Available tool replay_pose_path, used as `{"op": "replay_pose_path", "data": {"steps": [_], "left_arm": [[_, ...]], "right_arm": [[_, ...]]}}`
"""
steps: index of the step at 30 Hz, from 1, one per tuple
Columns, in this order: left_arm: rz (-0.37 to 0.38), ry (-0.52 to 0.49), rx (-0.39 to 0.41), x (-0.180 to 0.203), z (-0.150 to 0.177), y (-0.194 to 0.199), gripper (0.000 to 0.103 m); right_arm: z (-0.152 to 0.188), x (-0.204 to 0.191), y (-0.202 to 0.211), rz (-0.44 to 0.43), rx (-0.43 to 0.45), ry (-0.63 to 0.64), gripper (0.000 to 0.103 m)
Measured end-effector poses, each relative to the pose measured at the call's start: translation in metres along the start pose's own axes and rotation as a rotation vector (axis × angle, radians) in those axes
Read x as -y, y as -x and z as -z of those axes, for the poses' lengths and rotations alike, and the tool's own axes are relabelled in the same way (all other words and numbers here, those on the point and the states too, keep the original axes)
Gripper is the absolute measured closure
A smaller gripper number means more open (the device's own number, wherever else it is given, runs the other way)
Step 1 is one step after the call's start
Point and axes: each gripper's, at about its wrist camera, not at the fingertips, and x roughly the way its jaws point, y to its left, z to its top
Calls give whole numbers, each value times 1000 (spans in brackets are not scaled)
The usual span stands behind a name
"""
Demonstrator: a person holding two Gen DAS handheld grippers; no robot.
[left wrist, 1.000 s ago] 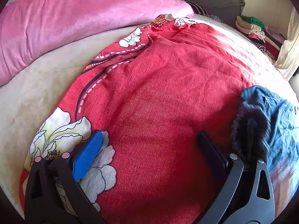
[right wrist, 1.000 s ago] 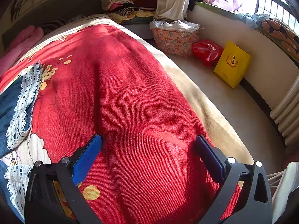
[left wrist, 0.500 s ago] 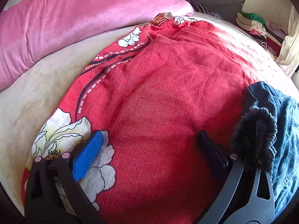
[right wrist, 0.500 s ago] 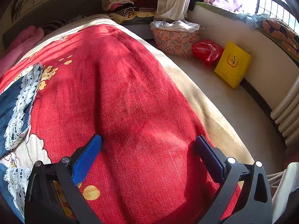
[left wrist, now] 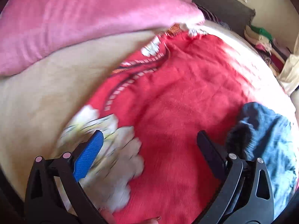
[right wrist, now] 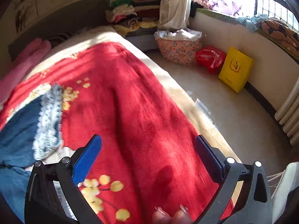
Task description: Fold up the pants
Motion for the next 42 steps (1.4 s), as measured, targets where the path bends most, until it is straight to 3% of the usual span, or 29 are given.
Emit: {"op": "replay_pose_path", "data": {"steps": [4, 9, 13, 17, 21, 42], "left_arm": [[-2, -106, 91, 31, 40, 81, 9], [131, -218, 10, 87, 110, 123, 9], [128, -296, -63, 123, 153, 132, 9], [153, -320, -81, 142, 175, 136, 9], [130, -369, -69, 155, 183, 139, 9], [171, -364, -72, 154, 184, 147, 9]], "right_arm": [[40, -79, 90, -122, 39, 121, 4], [117, -160, 124, -274, -93, 182, 4], [158, -196, 127, -289, -167, 245, 4], [168, -200, 129, -273, -160, 251, 4], [165, -197, 135, -277, -143, 244, 4], [158, -200, 148, -298, -124, 261, 4]]}}
